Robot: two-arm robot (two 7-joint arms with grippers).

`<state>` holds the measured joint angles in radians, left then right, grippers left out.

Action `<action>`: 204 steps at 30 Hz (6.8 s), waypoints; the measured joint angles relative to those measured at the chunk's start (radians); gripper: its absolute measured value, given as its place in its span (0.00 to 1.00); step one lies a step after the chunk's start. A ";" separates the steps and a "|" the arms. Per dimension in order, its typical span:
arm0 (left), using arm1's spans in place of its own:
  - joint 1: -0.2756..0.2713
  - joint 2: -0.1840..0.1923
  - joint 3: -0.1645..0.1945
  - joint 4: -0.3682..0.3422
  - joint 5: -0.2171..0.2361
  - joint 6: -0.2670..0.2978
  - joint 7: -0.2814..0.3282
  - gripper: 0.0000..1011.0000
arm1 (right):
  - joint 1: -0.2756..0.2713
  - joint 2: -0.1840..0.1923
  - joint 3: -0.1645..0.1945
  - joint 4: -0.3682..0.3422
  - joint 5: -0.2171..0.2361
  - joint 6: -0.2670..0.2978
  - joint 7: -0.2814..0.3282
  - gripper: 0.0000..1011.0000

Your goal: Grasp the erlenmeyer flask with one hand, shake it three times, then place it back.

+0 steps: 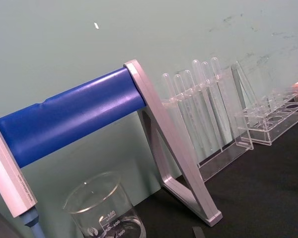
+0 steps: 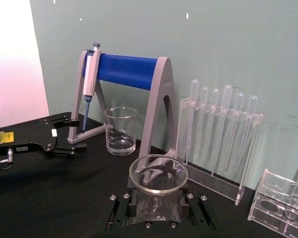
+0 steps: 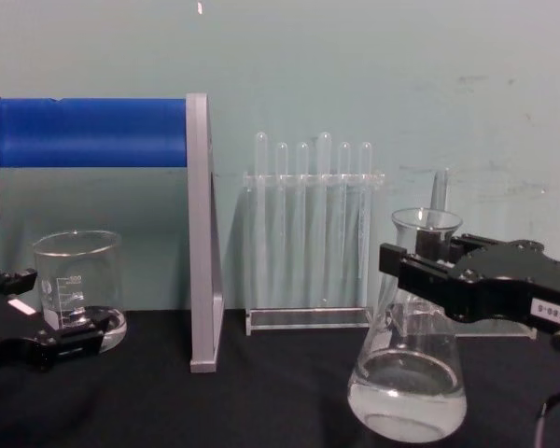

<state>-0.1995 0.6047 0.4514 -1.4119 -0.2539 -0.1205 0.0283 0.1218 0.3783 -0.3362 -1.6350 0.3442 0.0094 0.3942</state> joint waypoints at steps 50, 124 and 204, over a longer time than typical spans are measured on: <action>0.000 0.000 0.000 0.000 0.000 0.000 0.000 0.99 | 0.017 -0.037 -0.033 0.121 -0.039 -0.014 -0.012 0.45; 0.000 0.000 0.000 0.000 0.000 0.000 0.000 0.99 | 0.011 -0.022 -0.033 0.117 -0.029 0.007 0.004 0.99; 0.000 0.000 0.000 0.000 0.000 0.000 0.000 0.99 | -0.006 -0.039 0.072 0.184 -0.476 -0.077 -0.387 0.99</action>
<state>-0.1995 0.6047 0.4514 -1.4120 -0.2539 -0.1205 0.0283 0.1162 0.3396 -0.2638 -1.4514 -0.1315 -0.0680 0.0073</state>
